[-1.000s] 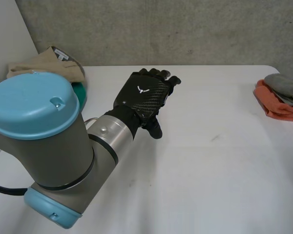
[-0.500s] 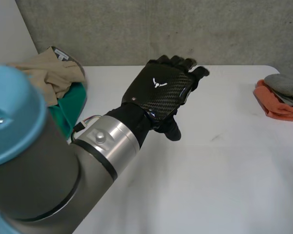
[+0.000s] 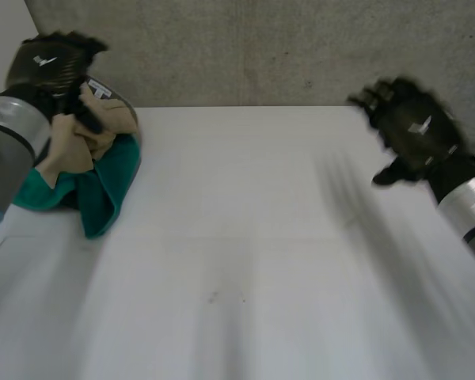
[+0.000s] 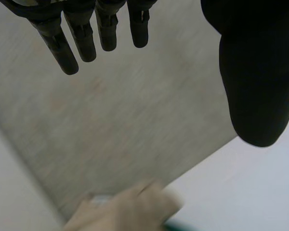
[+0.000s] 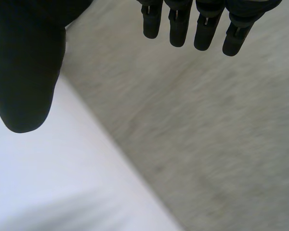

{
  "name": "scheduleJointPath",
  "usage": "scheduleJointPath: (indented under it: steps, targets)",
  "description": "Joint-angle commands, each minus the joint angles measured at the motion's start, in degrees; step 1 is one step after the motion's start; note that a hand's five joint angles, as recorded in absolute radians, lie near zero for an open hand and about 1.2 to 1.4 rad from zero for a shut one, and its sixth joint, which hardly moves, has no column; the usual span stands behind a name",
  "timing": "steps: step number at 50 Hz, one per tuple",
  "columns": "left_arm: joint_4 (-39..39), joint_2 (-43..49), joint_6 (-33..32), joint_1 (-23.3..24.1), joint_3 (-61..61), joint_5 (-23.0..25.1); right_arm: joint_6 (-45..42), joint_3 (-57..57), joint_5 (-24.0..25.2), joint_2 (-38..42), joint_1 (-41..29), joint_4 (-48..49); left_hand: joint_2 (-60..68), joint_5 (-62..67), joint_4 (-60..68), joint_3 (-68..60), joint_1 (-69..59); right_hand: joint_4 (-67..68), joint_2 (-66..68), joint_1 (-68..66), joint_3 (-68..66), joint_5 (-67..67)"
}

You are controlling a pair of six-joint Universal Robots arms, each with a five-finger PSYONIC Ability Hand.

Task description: Fold the laundry.

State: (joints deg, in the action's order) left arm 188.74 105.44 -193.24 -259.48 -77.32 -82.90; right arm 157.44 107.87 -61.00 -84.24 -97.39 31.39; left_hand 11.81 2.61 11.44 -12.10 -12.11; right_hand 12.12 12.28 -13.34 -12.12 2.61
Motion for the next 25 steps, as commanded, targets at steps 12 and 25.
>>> scheduleJointPath:
  steps: [12,25]
  targets:
    - [5.1,34.1,-15.2,-10.2,26.3,4.4,-15.0,2.8,-2.2,10.0,-0.5,-13.3,62.8,62.0,63.1,-62.5,-62.5,-2.1,-2.3,3.3,2.1,-2.6]
    - [6.0,15.6,-1.7,4.7,14.5,6.7,-13.9,1.9,-5.9,5.7,0.5,-12.8,68.2,67.4,68.6,-67.9,-67.9,-2.1,-2.3,3.3,2.1,-2.6]
